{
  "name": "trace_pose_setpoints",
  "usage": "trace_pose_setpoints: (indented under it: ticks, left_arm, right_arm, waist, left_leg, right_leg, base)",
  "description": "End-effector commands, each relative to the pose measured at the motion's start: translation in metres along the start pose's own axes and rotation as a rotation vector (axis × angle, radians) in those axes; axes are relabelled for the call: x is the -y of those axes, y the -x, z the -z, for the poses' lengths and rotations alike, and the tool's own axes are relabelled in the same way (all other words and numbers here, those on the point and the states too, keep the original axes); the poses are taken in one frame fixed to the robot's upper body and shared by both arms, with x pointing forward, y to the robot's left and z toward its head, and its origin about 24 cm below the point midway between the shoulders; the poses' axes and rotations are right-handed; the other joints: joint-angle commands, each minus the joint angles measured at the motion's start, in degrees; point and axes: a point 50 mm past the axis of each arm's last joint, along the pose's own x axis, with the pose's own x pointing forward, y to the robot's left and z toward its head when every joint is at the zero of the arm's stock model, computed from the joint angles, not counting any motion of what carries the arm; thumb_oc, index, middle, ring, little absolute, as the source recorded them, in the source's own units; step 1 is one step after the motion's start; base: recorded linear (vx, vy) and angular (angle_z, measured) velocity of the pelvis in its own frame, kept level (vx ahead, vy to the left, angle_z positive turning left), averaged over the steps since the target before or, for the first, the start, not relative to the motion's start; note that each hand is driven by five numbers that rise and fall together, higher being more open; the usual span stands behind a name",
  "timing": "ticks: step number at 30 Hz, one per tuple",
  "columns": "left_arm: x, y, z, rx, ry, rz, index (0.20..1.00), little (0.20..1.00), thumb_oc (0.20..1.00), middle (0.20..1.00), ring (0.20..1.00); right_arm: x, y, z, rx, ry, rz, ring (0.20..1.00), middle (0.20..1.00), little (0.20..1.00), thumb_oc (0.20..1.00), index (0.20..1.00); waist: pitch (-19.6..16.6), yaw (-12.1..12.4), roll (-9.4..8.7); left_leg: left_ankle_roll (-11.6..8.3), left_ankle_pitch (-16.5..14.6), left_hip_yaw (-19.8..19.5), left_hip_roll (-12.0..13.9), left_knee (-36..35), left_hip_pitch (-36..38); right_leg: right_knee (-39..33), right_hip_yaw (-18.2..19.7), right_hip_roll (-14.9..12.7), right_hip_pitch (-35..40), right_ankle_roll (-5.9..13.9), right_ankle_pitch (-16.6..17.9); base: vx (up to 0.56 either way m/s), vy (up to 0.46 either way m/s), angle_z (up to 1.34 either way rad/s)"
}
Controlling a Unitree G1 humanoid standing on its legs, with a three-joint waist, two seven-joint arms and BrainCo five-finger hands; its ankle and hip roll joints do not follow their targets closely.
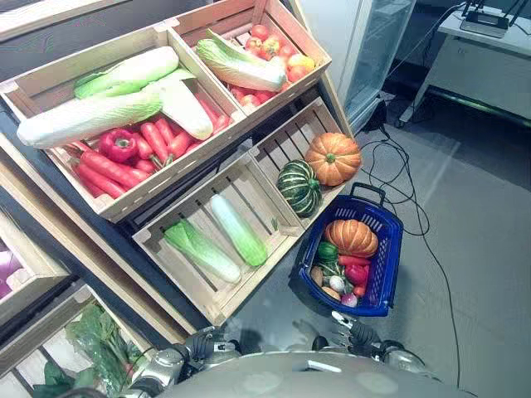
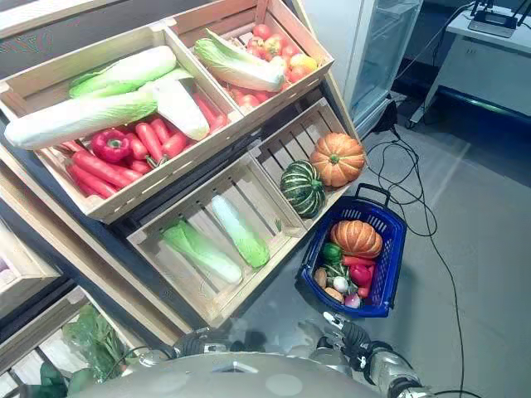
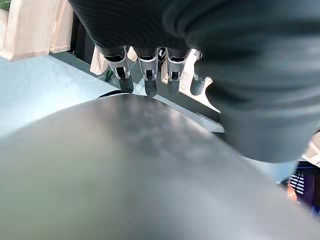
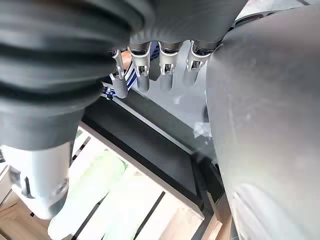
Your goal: Pick up fruits and vegetables into the basket
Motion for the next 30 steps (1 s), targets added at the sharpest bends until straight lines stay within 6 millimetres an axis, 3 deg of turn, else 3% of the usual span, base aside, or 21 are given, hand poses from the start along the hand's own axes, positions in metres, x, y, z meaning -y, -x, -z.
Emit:
trace_pose_setpoints:
  ticks: [1, 24, 27, 30]
  left_arm:
    - [-0.009, -0.007, -0.028, 0.031, -0.026, -0.019, 1.000, 1.000, 1.000, 1.000, 1.000]
    - [-0.008, -0.007, -0.034, 0.063, -0.051, -0.005, 1.000, 1.000, 1.000, 1.000, 1.000]
    - [-0.009, -0.007, -0.039, 0.099, -0.077, -0.026, 1.000, 1.000, 1.000, 1.000, 1.000]
    - [-0.014, -0.004, -0.058, 0.252, -0.146, -0.135, 1.000, 1.000, 1.000, 1.000, 1.000]
  right_arm:
    - [-0.019, -0.012, -0.007, -0.003, -0.001, -0.085, 1.000, 1.000, 1.000, 1.000, 1.000]
    - [-0.018, -0.011, -0.008, 0.013, 0.011, -0.089, 1.000, 1.000, 1.000, 1.000, 1.000]
    - [-0.018, -0.012, -0.012, 0.037, 0.032, -0.084, 1.000, 1.000, 1.000, 1.000, 1.000]
    - [-0.017, -0.012, -0.023, 0.109, 0.065, -0.063, 1.000, 1.000, 1.000, 1.000, 1.000]
  waist:
    - [3.40, 0.34, -0.66]
    - [3.49, 0.49, -0.76]
    - [3.60, 0.51, -0.75]
    - [3.82, 0.51, -0.57]
  left_leg:
    - [1.25, -5.15, 1.96, -0.19, 1.52, -0.34]
    - [1.52, -5.43, 1.79, -0.49, 1.51, -0.13]
    - [1.52, -5.45, 1.70, -0.55, 1.51, -0.10]
    - [1.47, -5.41, 1.52, -0.60, 1.57, -0.25]
  right_leg:
    - [4.03, -1.19, -2.57, 2.14, 3.15, -6.18]
    - [4.07, -1.29, -2.59, 2.27, 3.00, -6.33]
    - [4.06, -1.31, -2.56, 2.31, 2.96, -6.35]
    - [4.16, -1.26, -2.57, 2.12, 2.89, -6.38]
  base:
    - [-0.47, 0.327, 0.27]
    - [0.00, 0.000, 0.00]
    - [0.00, 0.000, 0.00]
    - [0.00, 0.000, 0.00]
